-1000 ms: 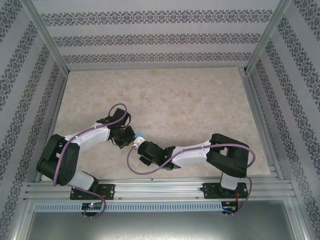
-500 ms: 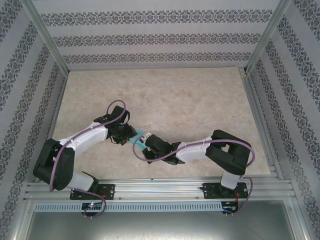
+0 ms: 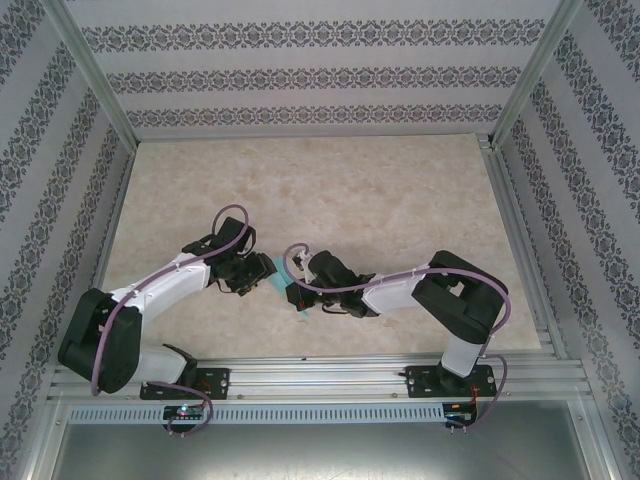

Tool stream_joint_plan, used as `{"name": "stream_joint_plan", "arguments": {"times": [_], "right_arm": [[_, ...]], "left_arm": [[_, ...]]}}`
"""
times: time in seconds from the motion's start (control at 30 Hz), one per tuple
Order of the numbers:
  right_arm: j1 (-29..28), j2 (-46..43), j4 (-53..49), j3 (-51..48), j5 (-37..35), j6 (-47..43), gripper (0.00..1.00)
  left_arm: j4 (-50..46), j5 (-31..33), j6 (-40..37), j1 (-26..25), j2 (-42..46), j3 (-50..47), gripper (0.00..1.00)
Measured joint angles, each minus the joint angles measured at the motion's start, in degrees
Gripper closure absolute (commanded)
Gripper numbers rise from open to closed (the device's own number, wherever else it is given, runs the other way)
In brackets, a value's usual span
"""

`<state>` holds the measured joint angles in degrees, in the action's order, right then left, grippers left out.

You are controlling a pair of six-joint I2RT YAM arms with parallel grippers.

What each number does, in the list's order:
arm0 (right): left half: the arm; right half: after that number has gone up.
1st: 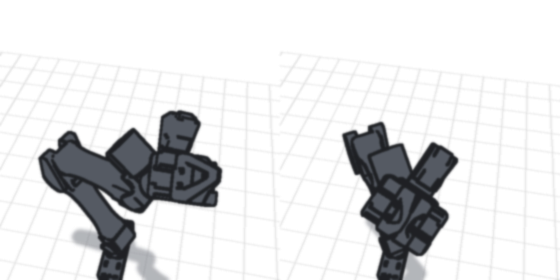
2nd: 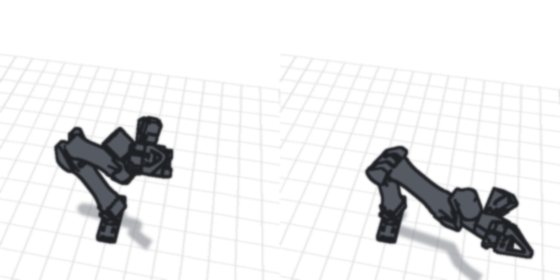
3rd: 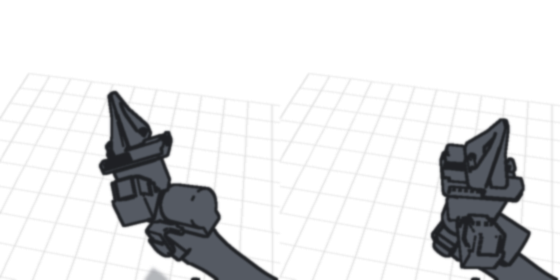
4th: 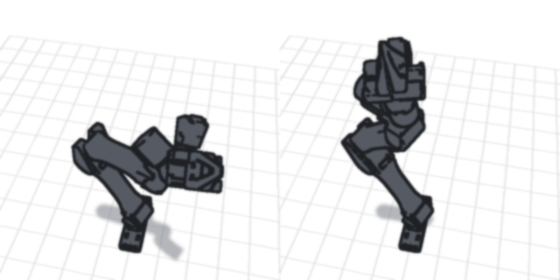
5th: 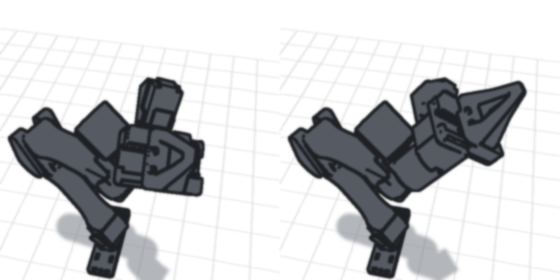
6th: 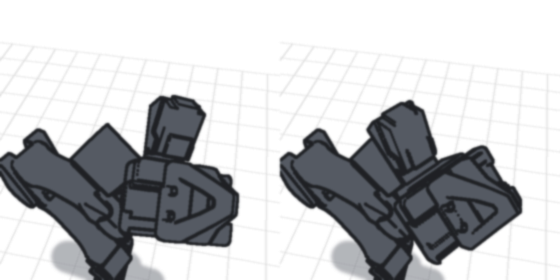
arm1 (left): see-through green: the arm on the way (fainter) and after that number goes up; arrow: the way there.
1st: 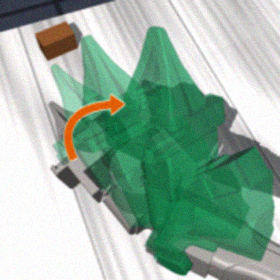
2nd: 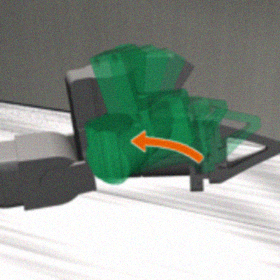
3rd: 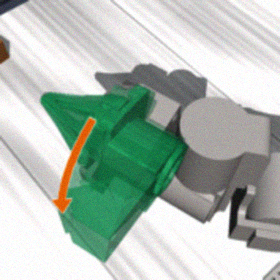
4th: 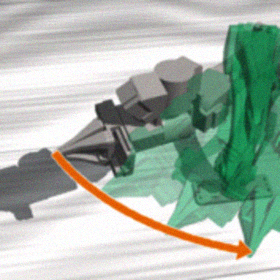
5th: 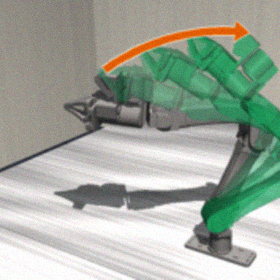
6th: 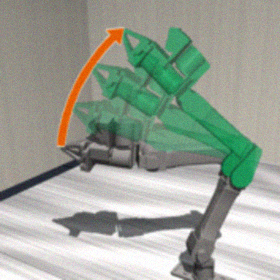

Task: Fold a paper plane with a square sheet of paper (pick it up from the middle)
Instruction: Fold the wing for the fifth time at the center of the table.

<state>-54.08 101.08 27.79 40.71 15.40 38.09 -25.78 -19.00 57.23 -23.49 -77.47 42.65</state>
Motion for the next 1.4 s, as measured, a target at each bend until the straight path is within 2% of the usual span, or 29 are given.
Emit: {"name": "stream_joint_plan", "arguments": {"times": [0.07,0.1,0.27,0.47,0.67,0.83,1.07,1.4], "right_arm": [[0.1,0.0,0.5,0.0,0.7,0.6,0.98],[0.1,0.0,0.7,0.0,0.8,0.8,0.98],[0.0,0.3,1.3,-0.1,0.5,0.5,0.96],[-1.7,0.3,0.8,-0.1,-1.9,-3.5,0.95],[-3.5,0.3,0.5,-0.1,-5.3,-7.5,0.91],[-4.9,-0.2,-0.9,-0.1,-8.5,-11.2,0.83],[-7.8,-1.7,-6.9,0.4,-16.0,-17.8,0.77],[-8.7,-1.7,-11.0,2.7,-21.2,-21.9,0.80]], "left_arm": [[1.0,-0.5,-0.1,0.0,-0.1,0.0,0.28],[1.1,-0.7,-0.2,0.0,-0.3,0.3,0.25],[1.0,-0.7,0.3,0.0,-4.0,3.7,0.26],[0.5,-1.0,1.8,0.0,-9.7,5.7,0.43],[-1.2,-1.8,2.9,0.0,-11.2,5.9,0.74],[-2.6,-1.9,2.8,0.0,-11.6,7.6,0.99],[-3.4,-2.2,2.6,0.2,-12.0,8.3,1.00],[-3.5,-3.3,2.6,0.4,-12.3,8.3,1.00]]}}
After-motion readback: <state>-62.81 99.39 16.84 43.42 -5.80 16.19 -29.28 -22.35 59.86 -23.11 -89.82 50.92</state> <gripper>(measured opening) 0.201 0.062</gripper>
